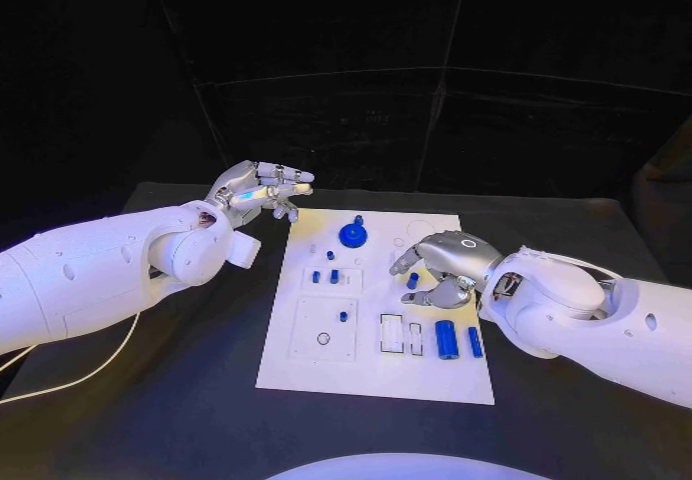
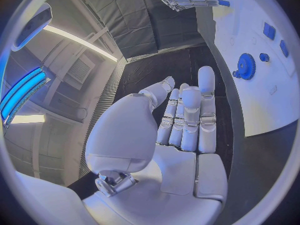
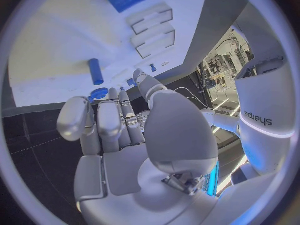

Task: Assemble the parts on the task board

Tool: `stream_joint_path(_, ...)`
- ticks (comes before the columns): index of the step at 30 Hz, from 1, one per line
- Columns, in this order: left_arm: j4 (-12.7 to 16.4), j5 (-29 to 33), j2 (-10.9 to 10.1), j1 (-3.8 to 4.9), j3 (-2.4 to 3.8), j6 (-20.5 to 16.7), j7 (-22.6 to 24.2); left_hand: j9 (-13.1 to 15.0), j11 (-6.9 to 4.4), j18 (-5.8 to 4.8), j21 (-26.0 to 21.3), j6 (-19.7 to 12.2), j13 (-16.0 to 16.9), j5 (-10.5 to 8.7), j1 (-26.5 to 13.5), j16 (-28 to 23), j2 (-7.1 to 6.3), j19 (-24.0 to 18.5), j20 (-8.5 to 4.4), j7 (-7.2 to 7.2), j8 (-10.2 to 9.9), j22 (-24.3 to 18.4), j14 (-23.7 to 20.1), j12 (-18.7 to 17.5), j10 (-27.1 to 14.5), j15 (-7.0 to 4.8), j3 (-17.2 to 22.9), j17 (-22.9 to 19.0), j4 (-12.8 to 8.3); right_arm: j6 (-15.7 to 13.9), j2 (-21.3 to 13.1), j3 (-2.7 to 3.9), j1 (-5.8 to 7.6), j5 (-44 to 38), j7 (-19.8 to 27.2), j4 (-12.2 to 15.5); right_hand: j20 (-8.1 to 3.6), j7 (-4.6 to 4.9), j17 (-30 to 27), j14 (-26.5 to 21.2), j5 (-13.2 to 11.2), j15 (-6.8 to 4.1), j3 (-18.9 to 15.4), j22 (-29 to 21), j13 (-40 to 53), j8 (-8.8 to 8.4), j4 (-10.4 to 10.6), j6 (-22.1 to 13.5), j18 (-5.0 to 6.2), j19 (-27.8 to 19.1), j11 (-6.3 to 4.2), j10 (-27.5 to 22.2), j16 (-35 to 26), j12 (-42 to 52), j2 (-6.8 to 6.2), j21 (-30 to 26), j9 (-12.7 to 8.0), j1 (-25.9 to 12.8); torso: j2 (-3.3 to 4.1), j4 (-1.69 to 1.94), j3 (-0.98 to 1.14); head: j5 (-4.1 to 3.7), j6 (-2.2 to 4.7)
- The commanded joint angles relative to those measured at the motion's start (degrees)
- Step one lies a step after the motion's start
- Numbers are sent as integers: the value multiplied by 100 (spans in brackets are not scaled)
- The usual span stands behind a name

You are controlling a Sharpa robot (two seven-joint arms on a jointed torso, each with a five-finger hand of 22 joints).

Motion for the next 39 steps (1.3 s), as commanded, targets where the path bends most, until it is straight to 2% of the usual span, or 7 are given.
stream_joint_path(1, 7, 21, 7, 9, 2, 88, 18, -9, -10, 79, -31, -8, 5, 32, 10, -16, 29, -20, 7, 17, 28, -9, -23, 16, -28, 7, -35, -8, -13, 370, -57, 5, 30, 51, -248, 1, 18, -39, -62, -3, 25, 49, -306, -61, 7, 12, 62, -110, 87, -46, 19, -128, -36, 102, 59, -56, 9, 133, 11, 4, 7, -28, 27)
stream_joint_path(5, 1, 21, 18, 8, 1, 100, 17, -9, -10, 79, -31, -8, 5, 32, 10, -16, 29, -20, 7, 17, 28, -9, -23, 16, -28, 7, -35, -8, -13, 392, -77, 9, 46, -82, -285, -20, 28, -53, -128, -6, 34, 56, -547, -92, 8, 16, 124, -121, 90, -36, 24, -208, -65, 230, 154, -84, 16, 284, 15, 6, 7, -39, 33)
stream_joint_path(13, -5, 21, 21, 8, -4, 112, 11, -9, -10, 79, -31, -8, 5, 32, 10, -16, 29, -20, 7, 17, 28, -9, -23, 16, -28, 7, -35, -8, -13, 523, -33, 11, 53, -202, -339, -84, 18, -32, -199, -8, 42, 38, -597, -76, 19, 57, 102, 16, 85, 5, -4, -128, -100, 446, 343, -75, 36, 517, 14, 11, 0, -46, 28)
stream_joint_path(21, -6, 21, 18, 8, -6, 120, -1, -9, -10, 79, -31, -8, 5, 32, 10, -16, 29, -20, 7, 17, 28, -9, -23, 16, -28, 7, -35, -8, -13, 686, 33, 11, 54, -335, -424, -178, -46, 60, -63, 52, -319, -39, -151, 136, -22, 123, -4, 356, 41, 127, -91, 264, 22, 672, 641, 75, 53, 816, 13, 15, 4, -43, 8)
stream_joint_path(28, -8, 21, 15, 8, -7, 128, -10, -9, -10, 79, -31, -8, 5, 32, 10, -16, 29, -20, 7, 17, 28, -9, -23, 16, -28, 7, -35, -8, -13, 708, 88, 11, 54, -451, -462, -217, -82, 81, 9, 73, -433, -72, 359, 285, -28, 161, -72, 626, 11, 193, -126, 545, 99, 641, 688, 183, 57, 869, 13, 10, 6, -47, 4)
stream_joint_path(34, -8, 21, 17, 8, -8, 148, -28, -9, -10, 79, -31, -8, 5, 32, 10, -16, 29, -20, 7, 17, 28, -9, -23, 16, -28, 7, -35, -8, -13, 683, 128, 11, 53, -522, -479, -237, -98, 87, 42, 77, -458, -84, 768, 357, -25, 144, -133, 757, -3, 216, -139, 716, 148, 564, 627, 238, 46, 809, 13, 7, 7, -63, -1)
stream_joint_path(39, -9, 21, 17, 8, -9, 151, -34, -9, -10, 79, -31, -8, 5, 32, 10, -16, 29, -20, 7, 17, 28, -9, -23, 16, -28, 7, -35, -8, -13, 464, 144, 11, 53, -540, -432, -217, -116, 68, 76, 81, -481, -108, 1028, 436, -2, 170, -153, 922, -15, 243, -180, 925, 190, 552, 597, 295, 60, 715, 17, 6, 7, -63, -9)
